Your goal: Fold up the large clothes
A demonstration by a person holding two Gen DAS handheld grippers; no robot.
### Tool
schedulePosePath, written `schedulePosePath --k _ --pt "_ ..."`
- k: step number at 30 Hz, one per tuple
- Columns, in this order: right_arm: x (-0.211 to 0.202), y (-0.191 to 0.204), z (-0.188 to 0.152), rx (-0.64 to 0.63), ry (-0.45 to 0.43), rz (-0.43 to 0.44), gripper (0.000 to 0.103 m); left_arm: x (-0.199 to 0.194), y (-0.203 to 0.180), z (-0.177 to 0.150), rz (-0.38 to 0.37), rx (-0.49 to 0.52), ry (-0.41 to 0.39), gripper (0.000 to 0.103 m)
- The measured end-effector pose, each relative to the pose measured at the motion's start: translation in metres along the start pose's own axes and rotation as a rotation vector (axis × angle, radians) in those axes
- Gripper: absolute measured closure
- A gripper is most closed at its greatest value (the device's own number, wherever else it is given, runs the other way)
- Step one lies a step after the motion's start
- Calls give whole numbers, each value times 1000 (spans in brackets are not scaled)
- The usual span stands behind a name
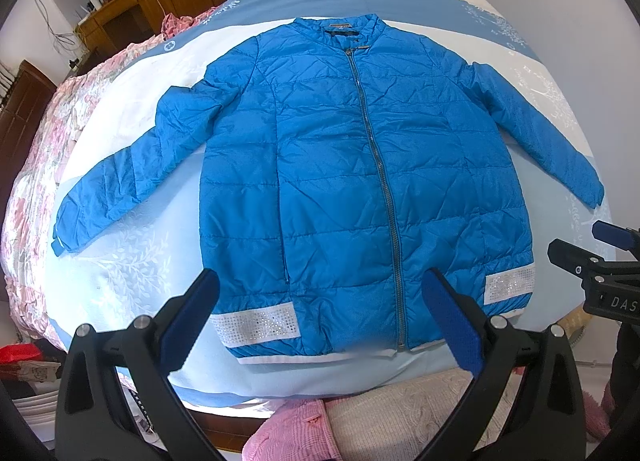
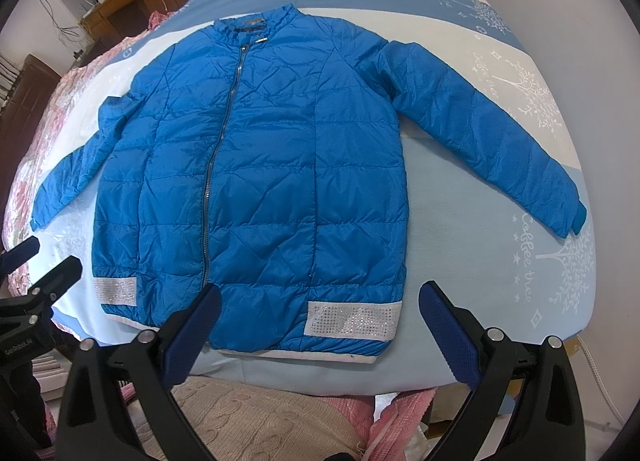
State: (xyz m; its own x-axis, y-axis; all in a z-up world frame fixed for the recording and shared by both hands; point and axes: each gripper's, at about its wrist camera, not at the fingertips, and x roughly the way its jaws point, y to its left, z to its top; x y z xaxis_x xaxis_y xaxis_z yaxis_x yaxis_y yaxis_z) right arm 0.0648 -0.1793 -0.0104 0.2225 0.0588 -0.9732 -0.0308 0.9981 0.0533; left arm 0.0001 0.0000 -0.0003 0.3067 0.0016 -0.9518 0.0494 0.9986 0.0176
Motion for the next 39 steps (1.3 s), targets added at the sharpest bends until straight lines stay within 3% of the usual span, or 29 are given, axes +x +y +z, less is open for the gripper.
schedulePosePath --k 39 --pt "-1 0 1 3 -3 2 4 0 7 1 6 3 -2 3"
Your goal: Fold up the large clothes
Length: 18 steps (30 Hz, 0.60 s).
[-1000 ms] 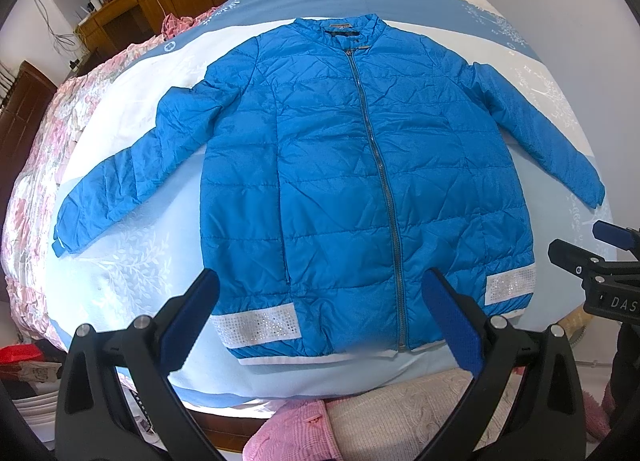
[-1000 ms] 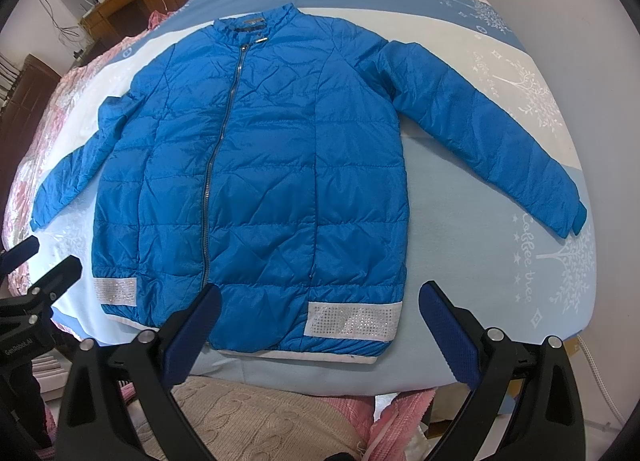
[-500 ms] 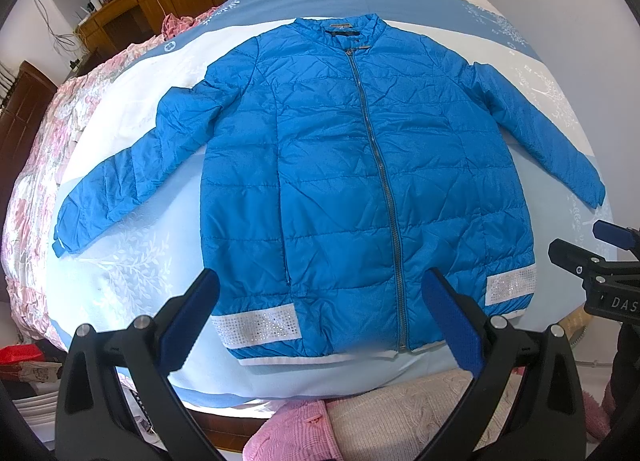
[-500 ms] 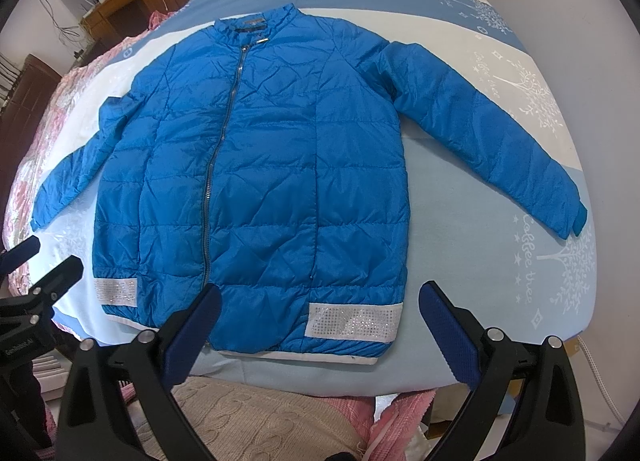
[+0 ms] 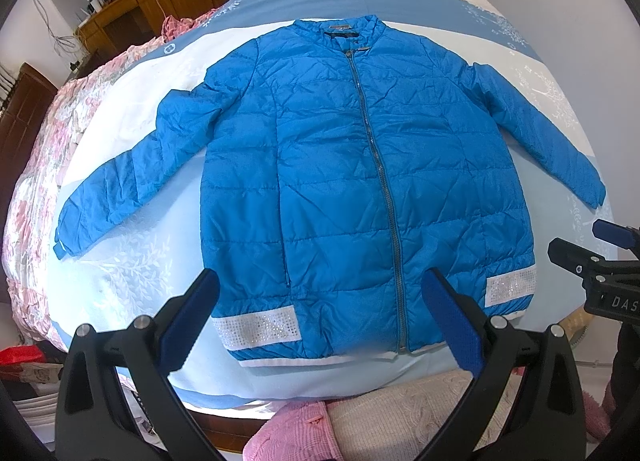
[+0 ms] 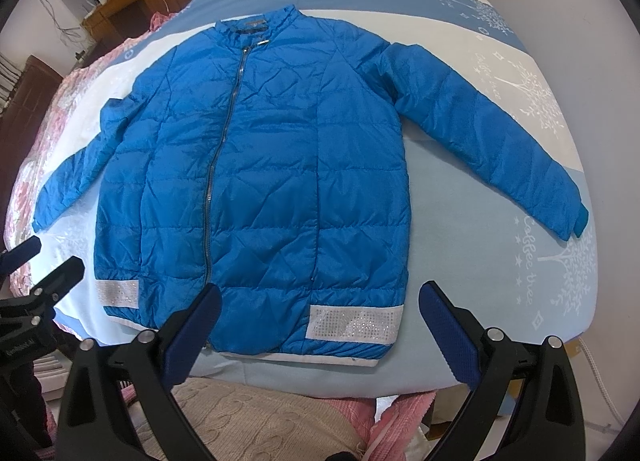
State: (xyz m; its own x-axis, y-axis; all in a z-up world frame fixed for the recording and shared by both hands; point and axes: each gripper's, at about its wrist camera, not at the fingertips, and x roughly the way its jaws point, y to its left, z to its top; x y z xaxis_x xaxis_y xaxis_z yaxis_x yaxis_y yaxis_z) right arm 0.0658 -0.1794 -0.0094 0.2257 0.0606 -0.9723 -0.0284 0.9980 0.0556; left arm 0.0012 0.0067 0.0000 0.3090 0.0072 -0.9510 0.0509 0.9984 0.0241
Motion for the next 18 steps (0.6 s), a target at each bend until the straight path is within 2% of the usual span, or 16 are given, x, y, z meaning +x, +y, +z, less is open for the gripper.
schedulePosePath --k 6,13,18 --pt "2 1 3 1 0 2 4 2 11 4 4 1 1 3" --pt "-1 -4 6 11 -11 18 4 0 -3 8 13 7 2 3" --pt "9 -26 10 71 -20 96 4 8 -11 18 -1 25 -14 3"
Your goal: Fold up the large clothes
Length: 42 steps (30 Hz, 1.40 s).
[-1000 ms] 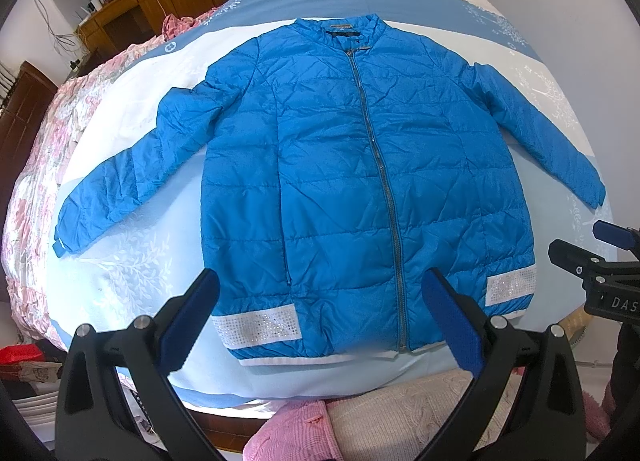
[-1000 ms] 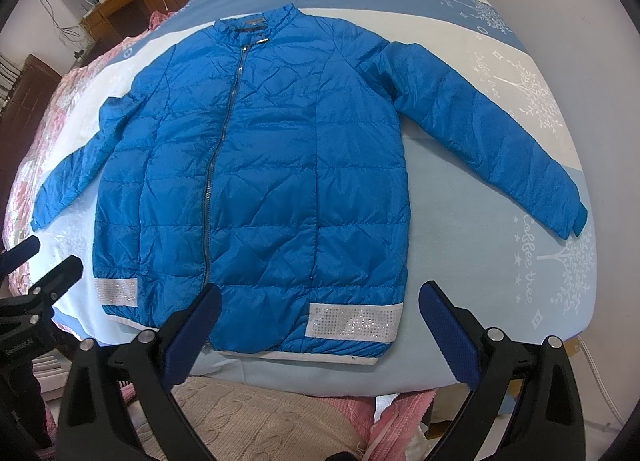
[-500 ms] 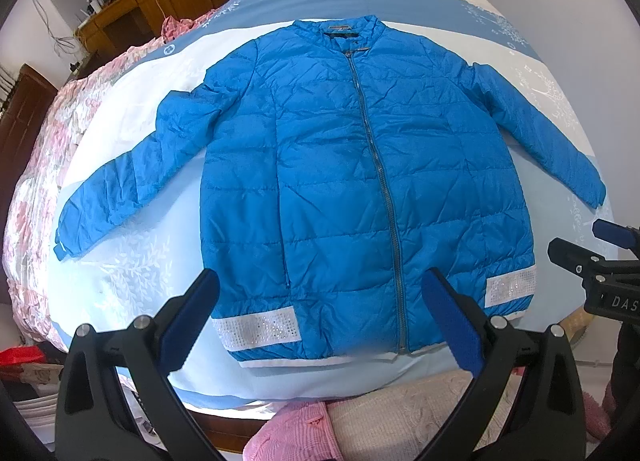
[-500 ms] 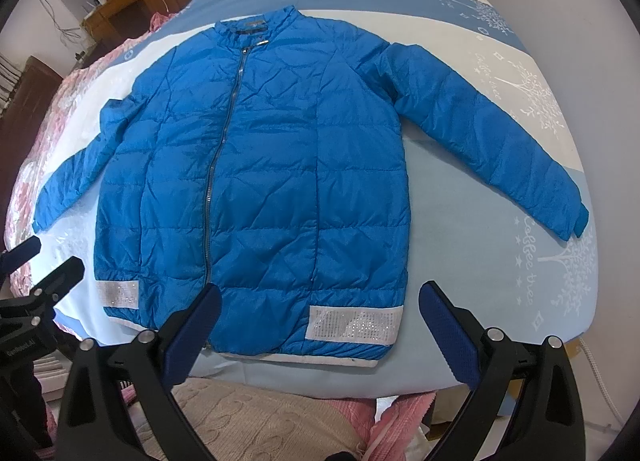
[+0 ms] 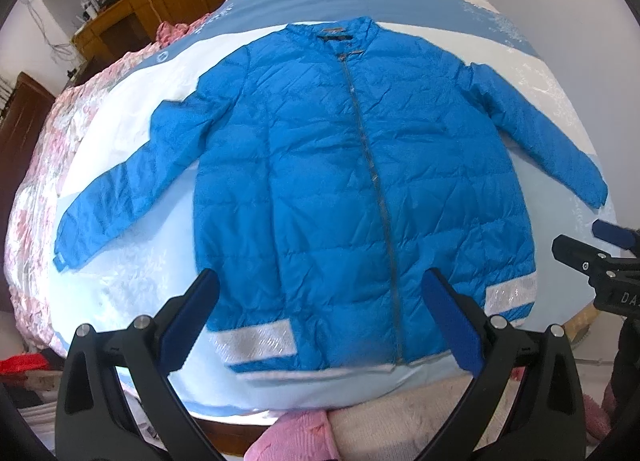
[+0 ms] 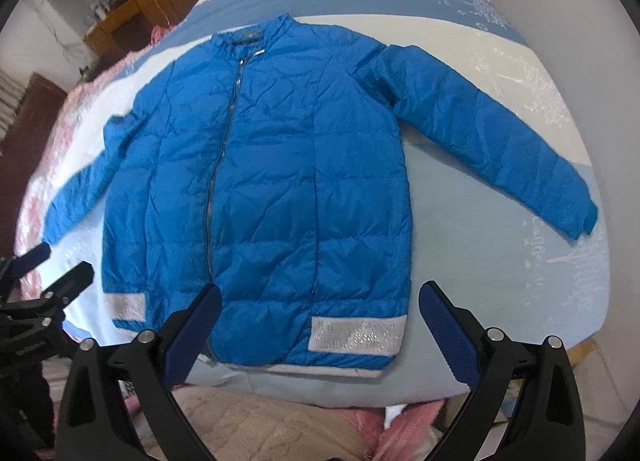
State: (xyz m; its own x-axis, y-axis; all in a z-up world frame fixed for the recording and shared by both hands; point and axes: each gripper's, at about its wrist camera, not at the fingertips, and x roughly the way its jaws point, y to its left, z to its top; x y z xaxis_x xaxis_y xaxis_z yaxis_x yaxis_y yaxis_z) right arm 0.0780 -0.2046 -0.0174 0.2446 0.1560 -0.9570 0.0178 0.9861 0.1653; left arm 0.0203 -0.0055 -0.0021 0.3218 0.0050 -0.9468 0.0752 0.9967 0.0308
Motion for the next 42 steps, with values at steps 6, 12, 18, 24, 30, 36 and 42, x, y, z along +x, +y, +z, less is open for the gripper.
schedulePosePath --k 6,12,18,24,30,36,42 --pt "29 -99 9 283 -10 158 4 27 -25 38 -23 37 -65 3" --pt "29 -240 2 593 -143 42 4 67 -75 101 -92 77 -83 3" --pt "46 -341 -8 790 -157 9 4 104 -135 159 -173 112 -76 3" --pt "82 -388 -10 891 -128 94 9 145 -180 195 -234 95 -27 4" --pt "100 -411 -1 938 -159 167 13 177 -193 205 -242 78 24 6" --pt "95 -418 18 915 -212 288 78 201 -189 211 -232 64 63 35" --pt "56 -378 56 749 -378 375 91 199 -164 211 -227 35 48 35"
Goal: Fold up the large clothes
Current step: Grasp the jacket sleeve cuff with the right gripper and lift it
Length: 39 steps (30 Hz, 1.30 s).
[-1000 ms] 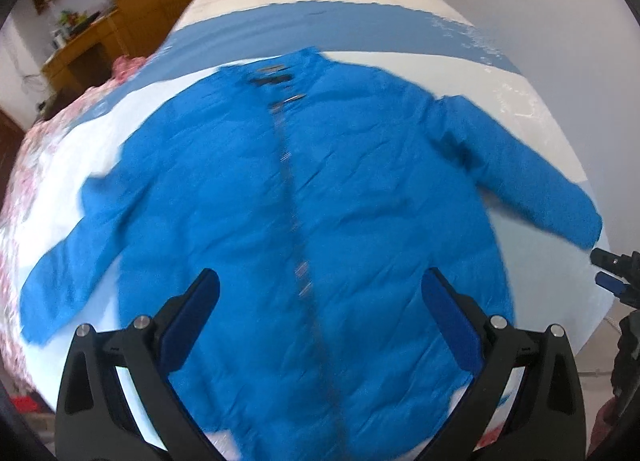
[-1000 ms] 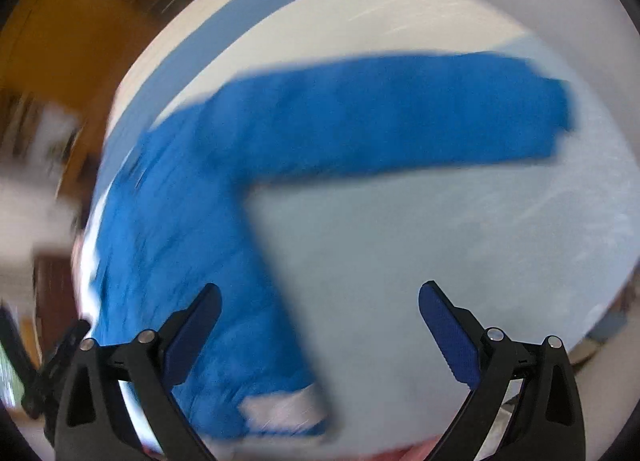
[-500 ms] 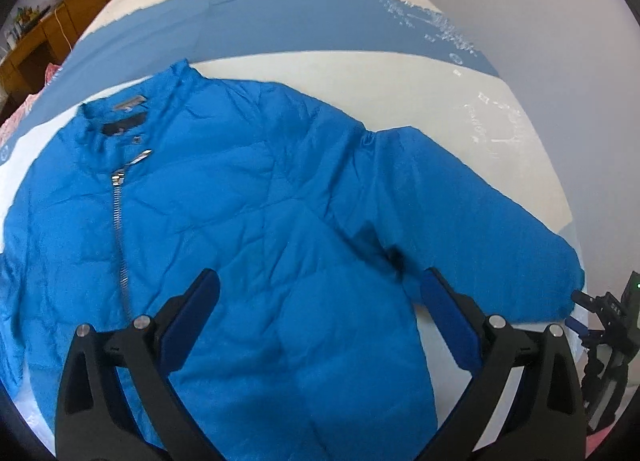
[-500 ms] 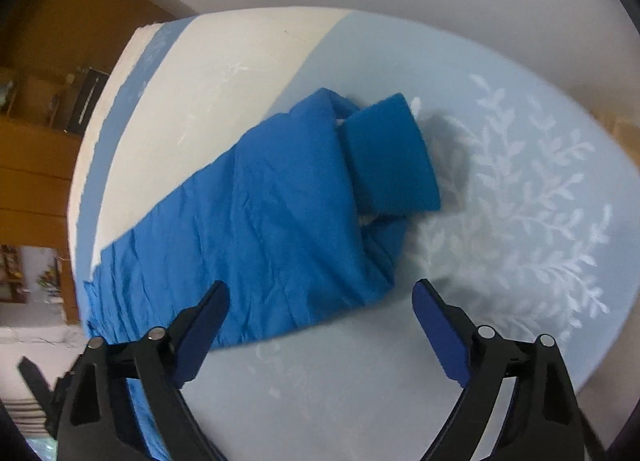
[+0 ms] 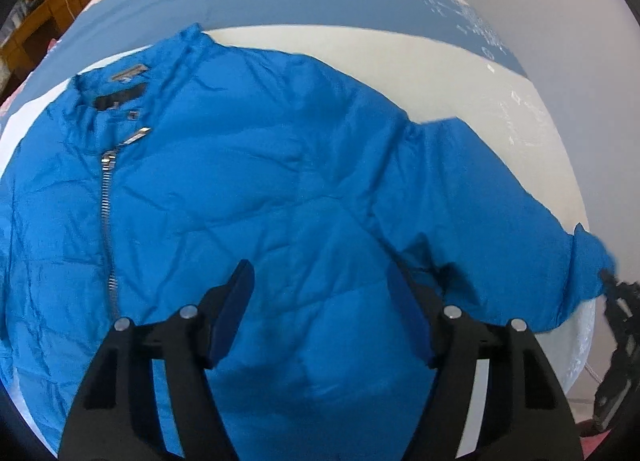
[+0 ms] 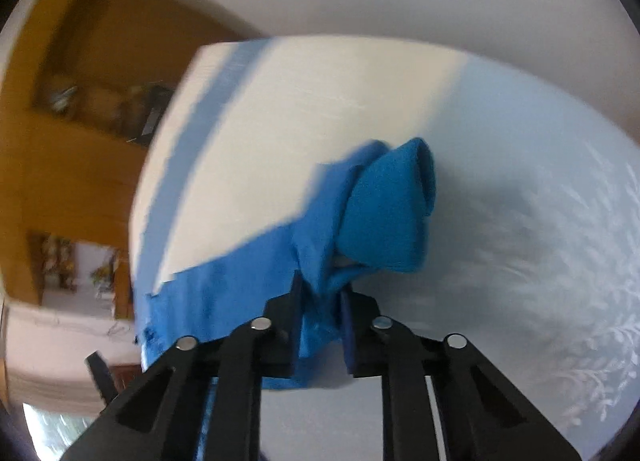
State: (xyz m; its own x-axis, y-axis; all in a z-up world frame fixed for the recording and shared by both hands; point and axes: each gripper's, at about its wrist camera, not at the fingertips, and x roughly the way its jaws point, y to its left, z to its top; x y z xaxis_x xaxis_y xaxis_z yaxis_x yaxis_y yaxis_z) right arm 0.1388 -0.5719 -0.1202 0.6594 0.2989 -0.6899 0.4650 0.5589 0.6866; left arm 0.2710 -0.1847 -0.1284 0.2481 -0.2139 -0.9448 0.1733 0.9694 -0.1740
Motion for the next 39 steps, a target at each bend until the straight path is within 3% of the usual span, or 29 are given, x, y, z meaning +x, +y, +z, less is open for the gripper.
schedulePosePath --k 6,11,13,15,16,18,20,21,24,26,27,28,29,30,34,37,39 --pt "37 117 -15 -267 97 139 103 -18 38 0 16 -52 -33 34" --pt "64 178 -36 -450 120 16 102 -31 71 -9 25 -100 -37 33" --pt "61 175 -37 -458 97 -65 92 -37 84 -15 26 -118 -41 31" --pt "61 164 -32 -458 58 -227 46 -38 89 -15 38 -123 -46 30" --pt "61 157 -38 -463 42 -310 37 -40 93 -16 46 -124 -49 29" --pt "67 143 -35 -488 52 -457 30 -39 96 -13 49 -130 -50 28" --pt "90 142 -37 -503 98 -538 23 -37 97 -12 43 -135 -46 28" --pt "101 132 -38 -503 119 -621 23 -37 96 -10 39 -135 -44 28" --pt "116 101 -33 -483 152 -739 24 -35 89 -9 32 -116 -38 28" --pt "116 89 -29 -443 143 -718 35 -35 85 -10 33 -94 -36 28" --pt "112 85 -26 -423 133 -698 52 -36 84 -11 39 -86 -37 28" --pt "103 81 -20 -397 120 -679 62 -36 84 -11 42 -84 -39 28" --pt "97 78 -16 -380 109 -674 88 -37 85 -11 41 -84 -41 28" --pt "85 73 -9 -338 93 -639 94 -37 85 -12 40 -87 -42 28" --pt "47 82 -6 -292 40 -418 97 -38 88 -13 40 -96 -42 28" --pt "32 114 -15 -313 40 -167 97 -39 93 -15 39 -108 -39 28" --pt "32 144 -27 -379 51 -105 97 -43 98 -16 44 -115 -43 28"
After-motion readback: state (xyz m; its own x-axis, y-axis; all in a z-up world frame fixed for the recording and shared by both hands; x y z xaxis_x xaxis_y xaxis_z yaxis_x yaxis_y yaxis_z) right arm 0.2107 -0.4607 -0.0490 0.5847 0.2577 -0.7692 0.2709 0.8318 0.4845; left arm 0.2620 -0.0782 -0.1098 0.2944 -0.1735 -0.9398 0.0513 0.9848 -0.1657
